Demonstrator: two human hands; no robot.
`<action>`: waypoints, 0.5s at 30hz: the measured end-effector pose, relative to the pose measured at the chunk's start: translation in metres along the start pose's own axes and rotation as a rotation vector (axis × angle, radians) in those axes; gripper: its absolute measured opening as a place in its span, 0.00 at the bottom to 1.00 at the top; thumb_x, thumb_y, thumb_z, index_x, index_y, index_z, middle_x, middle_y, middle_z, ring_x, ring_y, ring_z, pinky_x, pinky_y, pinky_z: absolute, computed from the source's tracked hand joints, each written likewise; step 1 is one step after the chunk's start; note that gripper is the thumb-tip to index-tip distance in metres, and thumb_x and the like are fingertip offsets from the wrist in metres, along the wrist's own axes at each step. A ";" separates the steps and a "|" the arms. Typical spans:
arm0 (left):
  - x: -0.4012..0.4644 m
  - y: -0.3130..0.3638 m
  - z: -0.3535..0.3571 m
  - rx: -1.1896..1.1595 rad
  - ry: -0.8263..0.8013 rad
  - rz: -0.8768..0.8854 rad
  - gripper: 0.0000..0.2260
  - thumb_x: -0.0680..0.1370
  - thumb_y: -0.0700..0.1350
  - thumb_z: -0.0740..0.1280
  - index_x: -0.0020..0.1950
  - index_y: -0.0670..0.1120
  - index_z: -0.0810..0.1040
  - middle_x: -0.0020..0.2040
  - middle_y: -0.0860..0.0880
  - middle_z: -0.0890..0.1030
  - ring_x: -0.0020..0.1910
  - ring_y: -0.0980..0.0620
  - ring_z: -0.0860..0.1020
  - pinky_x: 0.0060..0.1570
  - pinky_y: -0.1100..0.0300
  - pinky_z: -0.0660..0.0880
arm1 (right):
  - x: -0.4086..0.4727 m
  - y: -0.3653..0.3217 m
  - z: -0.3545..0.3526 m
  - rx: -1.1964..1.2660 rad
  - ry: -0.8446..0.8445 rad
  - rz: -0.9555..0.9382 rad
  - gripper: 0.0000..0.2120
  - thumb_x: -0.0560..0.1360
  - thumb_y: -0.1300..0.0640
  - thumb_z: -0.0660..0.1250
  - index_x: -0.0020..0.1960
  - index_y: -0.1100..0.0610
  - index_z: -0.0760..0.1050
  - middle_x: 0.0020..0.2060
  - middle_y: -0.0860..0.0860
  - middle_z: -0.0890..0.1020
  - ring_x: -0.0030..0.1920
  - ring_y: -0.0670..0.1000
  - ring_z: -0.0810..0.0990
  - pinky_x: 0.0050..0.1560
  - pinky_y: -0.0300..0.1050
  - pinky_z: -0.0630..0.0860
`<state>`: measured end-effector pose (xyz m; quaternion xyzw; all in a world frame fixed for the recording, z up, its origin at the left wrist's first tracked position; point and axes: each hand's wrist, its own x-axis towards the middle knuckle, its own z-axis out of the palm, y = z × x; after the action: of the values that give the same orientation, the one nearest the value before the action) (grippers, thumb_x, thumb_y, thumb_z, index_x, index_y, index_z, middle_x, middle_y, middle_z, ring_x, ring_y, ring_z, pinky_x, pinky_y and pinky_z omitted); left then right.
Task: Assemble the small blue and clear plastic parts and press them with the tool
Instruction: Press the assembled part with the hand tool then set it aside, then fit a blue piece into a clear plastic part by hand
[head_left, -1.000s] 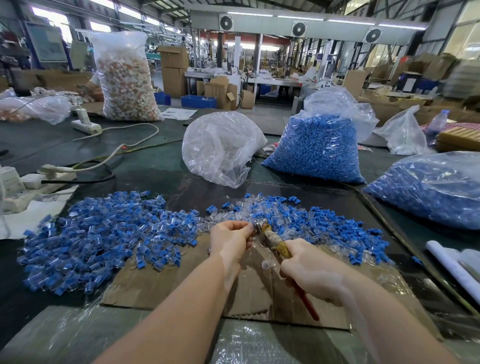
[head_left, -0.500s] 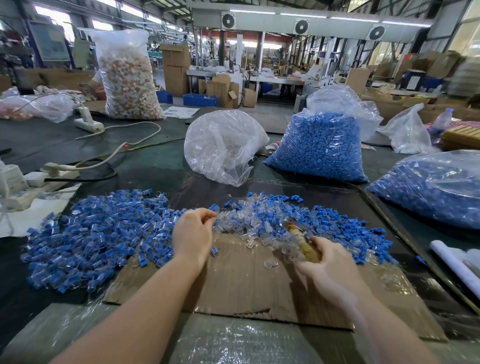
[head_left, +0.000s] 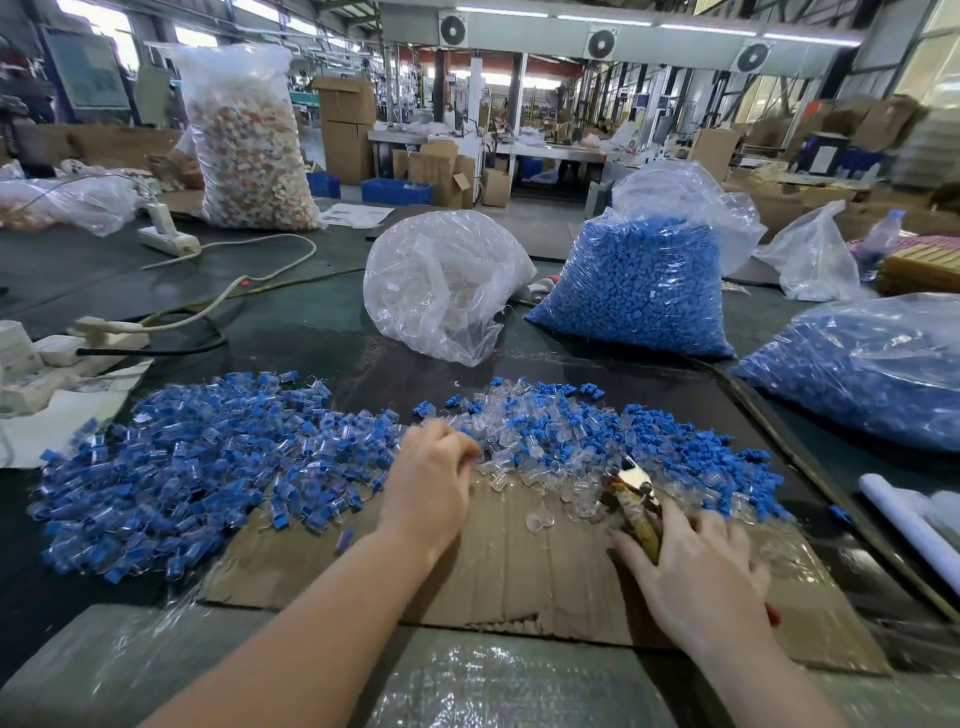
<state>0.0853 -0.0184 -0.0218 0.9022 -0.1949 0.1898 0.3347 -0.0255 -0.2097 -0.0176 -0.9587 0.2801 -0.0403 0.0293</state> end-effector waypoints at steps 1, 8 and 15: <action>-0.002 0.006 0.005 -0.028 -0.037 0.026 0.08 0.77 0.42 0.65 0.55 0.45 0.80 0.48 0.52 0.75 0.51 0.57 0.68 0.53 0.69 0.62 | 0.001 0.000 -0.002 -0.003 0.003 0.000 0.29 0.75 0.31 0.47 0.68 0.48 0.62 0.63 0.52 0.69 0.65 0.54 0.66 0.62 0.53 0.65; -0.014 0.033 0.024 -0.160 -0.285 0.127 0.13 0.78 0.48 0.64 0.62 0.49 0.75 0.49 0.55 0.70 0.51 0.59 0.69 0.58 0.68 0.66 | 0.029 0.006 -0.017 0.188 0.176 -0.047 0.16 0.80 0.46 0.56 0.61 0.51 0.73 0.55 0.51 0.76 0.58 0.52 0.73 0.59 0.49 0.69; -0.016 0.028 0.026 -0.186 -0.257 -0.002 0.11 0.76 0.45 0.67 0.57 0.46 0.79 0.48 0.55 0.73 0.48 0.59 0.74 0.56 0.68 0.71 | 0.059 -0.004 -0.022 0.286 0.161 -0.139 0.10 0.78 0.57 0.62 0.58 0.56 0.77 0.54 0.53 0.80 0.56 0.54 0.75 0.59 0.52 0.71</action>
<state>0.0642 -0.0519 -0.0327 0.8843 -0.2518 0.0533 0.3895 0.0244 -0.2390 0.0083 -0.9554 0.2061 -0.1583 0.1400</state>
